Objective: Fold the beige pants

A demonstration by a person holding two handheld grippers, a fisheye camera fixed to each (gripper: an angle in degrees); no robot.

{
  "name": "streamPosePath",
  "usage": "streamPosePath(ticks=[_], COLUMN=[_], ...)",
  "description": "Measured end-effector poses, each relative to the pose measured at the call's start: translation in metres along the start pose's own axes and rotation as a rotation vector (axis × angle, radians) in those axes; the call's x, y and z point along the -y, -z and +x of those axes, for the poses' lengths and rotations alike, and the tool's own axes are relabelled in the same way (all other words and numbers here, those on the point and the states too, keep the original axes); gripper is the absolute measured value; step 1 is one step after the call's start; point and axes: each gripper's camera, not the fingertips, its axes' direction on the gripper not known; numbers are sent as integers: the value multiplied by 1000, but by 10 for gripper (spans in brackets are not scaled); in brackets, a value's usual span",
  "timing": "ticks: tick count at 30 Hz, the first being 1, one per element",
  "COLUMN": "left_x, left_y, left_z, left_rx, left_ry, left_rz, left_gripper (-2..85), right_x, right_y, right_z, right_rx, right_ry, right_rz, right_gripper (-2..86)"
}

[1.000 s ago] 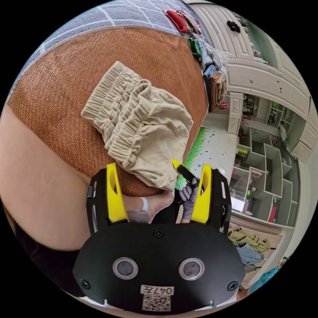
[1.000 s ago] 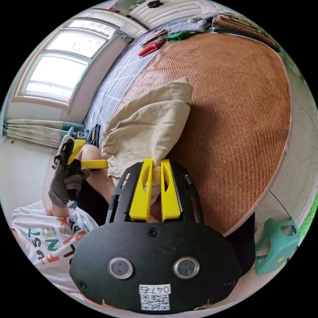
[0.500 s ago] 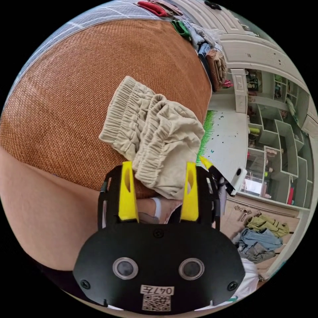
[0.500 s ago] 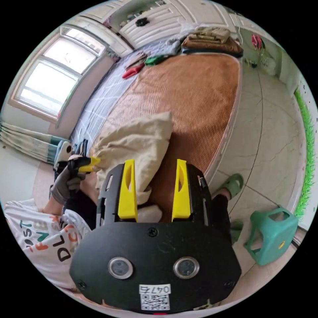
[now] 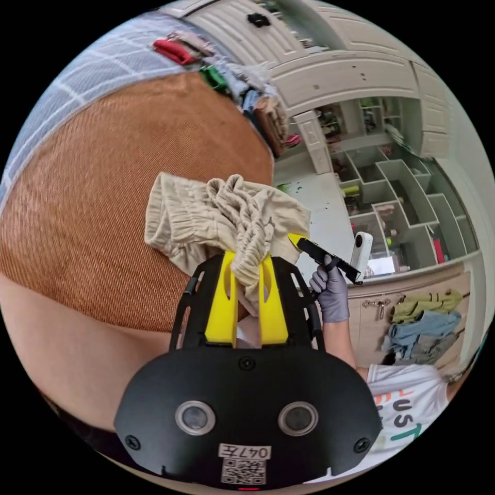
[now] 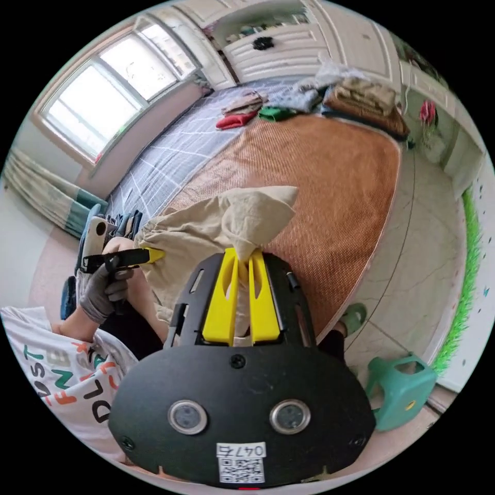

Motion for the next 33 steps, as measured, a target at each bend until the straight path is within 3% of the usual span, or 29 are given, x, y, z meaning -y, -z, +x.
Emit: streamPosePath(ticks=[5,10,16,18,24,28,31,33], left_x=[-37,-114,-277,-359,-542,-587,-584,-580], left_y=[103,245,449,523,619,635,626,607], left_z=[53,84,141,182,293,276,188,84], left_rx=[-9,77,312,427,819,800,686,569], left_ry=[-185,-258,-273,-248,-147,32,250,458], left_rz=[183,369,609,767,1095,1073,889,736], left_gripper=[57,55,57,57,56,57,60,65], right_x=[15,33,28,19,0,-12,-33,-49], right_y=[45,59,63,73,94,39,-46,-128], right_z=[-89,-195,-367,-444,-603,-652,-656,-641], right_rx=[-88,23,320,474,857,944,792,643], right_ry=[211,431,777,929,1176,1163,1124,1056], right_rz=[113,207,270,306,275,80,-88,-249], right_gripper=[1,0,0,1,1,1,2,4])
